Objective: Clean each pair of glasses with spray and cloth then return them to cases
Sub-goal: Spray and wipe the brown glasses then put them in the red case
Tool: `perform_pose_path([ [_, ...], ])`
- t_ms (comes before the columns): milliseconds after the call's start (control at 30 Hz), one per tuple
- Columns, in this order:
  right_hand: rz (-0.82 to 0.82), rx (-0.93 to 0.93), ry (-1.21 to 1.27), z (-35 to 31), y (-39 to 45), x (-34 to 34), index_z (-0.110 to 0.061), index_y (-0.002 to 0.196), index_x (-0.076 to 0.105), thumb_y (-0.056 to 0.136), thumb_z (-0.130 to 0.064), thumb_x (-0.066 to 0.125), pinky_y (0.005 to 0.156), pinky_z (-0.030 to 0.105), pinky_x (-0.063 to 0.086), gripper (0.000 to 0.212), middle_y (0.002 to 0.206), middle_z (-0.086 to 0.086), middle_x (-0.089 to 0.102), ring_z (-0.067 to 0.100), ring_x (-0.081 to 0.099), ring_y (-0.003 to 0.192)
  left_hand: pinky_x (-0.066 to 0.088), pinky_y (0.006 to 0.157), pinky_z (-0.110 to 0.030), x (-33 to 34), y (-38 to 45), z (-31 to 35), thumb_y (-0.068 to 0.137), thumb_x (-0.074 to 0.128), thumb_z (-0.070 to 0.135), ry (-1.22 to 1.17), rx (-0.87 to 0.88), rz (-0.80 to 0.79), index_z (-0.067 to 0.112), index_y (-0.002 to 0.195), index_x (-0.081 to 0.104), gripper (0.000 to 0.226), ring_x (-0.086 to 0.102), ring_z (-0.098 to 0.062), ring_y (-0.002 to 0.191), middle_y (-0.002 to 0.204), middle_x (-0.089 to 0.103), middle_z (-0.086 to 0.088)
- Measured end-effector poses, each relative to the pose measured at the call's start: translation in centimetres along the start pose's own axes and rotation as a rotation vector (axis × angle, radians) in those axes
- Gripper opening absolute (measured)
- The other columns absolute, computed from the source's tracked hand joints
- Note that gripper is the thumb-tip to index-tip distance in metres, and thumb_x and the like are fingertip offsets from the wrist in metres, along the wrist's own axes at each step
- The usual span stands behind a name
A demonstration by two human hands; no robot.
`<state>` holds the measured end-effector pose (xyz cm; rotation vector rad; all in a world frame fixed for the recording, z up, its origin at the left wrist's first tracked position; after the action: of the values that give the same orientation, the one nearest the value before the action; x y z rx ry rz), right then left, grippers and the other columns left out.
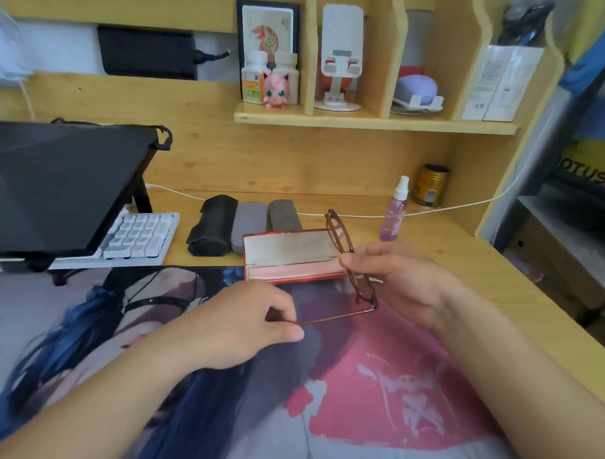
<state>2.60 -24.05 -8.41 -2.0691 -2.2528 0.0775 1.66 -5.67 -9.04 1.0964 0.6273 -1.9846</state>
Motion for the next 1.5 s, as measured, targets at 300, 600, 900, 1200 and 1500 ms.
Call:
perform_pose_path([
  [300,-0.269,0.090,-0.121,2.1,-0.6,3.8,0.003,0.096,0.064,0.076,-0.016,0.078,0.066,0.019,0.044,0.031,0.077,0.006,0.057,0.013,0.052,0.069,0.052,0.075,-0.031,-1.9,0.1,-0.8,0.087,0.076,0.010,-0.802,-0.079,0.248,0.011,0.091,0.073,0.004,0.066,-0.015,0.073,0.077,0.072,-0.005],
  [600,-0.131,0.035,-0.402,2.2,-0.7,4.2,-0.012,0.098,0.074,0.073,-0.033,0.079,0.080,0.034,0.045,0.033,0.086,0.001,0.067,0.015,0.059,0.080,0.059,0.071,-0.033,-1.4,-0.5,-0.8,0.088,0.073,0.001,-1.077,-0.181,0.508,0.006,0.105,0.057,0.024,0.073,-0.020,0.073,0.077,0.075,-0.012],
  [900,0.027,-0.327,-0.944,-0.7,-1.7,5.7,-0.020,0.087,0.064,0.090,-0.038,0.069,0.085,0.032,0.044,0.019,0.093,-0.003,0.053,0.013,0.050,0.092,0.062,0.062,-0.030,-1.5,-0.9,-1.2,0.087,0.076,0.002,-1.124,-0.229,0.578,0.002,0.096,0.056,0.021,0.075,-0.023,0.069,0.076,0.076,-0.012],
  [1200,0.285,-0.743,-1.105,-2.5,-3.3,6.3,-0.018,0.098,0.060,0.083,-0.032,0.075,0.081,0.030,0.043,0.025,0.098,-0.005,0.055,0.019,0.051,0.095,0.063,0.070,-0.034,-2.2,-1.3,-1.9,0.086,0.075,0.000,-1.224,-0.243,0.664,0.006,0.082,0.056,0.020,0.075,-0.025,0.071,0.075,0.074,-0.012],
  [1500,0.590,-1.057,-1.566,-4.5,-4.3,9.4,-0.013,0.070,0.049,0.083,0.004,0.055,0.061,0.041,0.030,0.022,0.072,0.008,0.047,0.030,0.044,0.071,0.063,0.073,-0.031,-1.3,-0.3,-2.5,0.089,0.072,0.000,-1.559,-0.284,0.672,0.007,0.082,0.053,0.022,0.077,-0.029,0.085,0.094,0.076,-0.022],
])
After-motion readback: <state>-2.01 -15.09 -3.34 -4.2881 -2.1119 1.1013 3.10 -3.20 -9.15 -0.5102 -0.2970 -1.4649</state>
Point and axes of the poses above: each hand's wrist, its own y-axis towards the middle knuckle, its own x-axis out of the palm, z = x × y, the point moved 8 cm from there along y, towards the middle knuckle
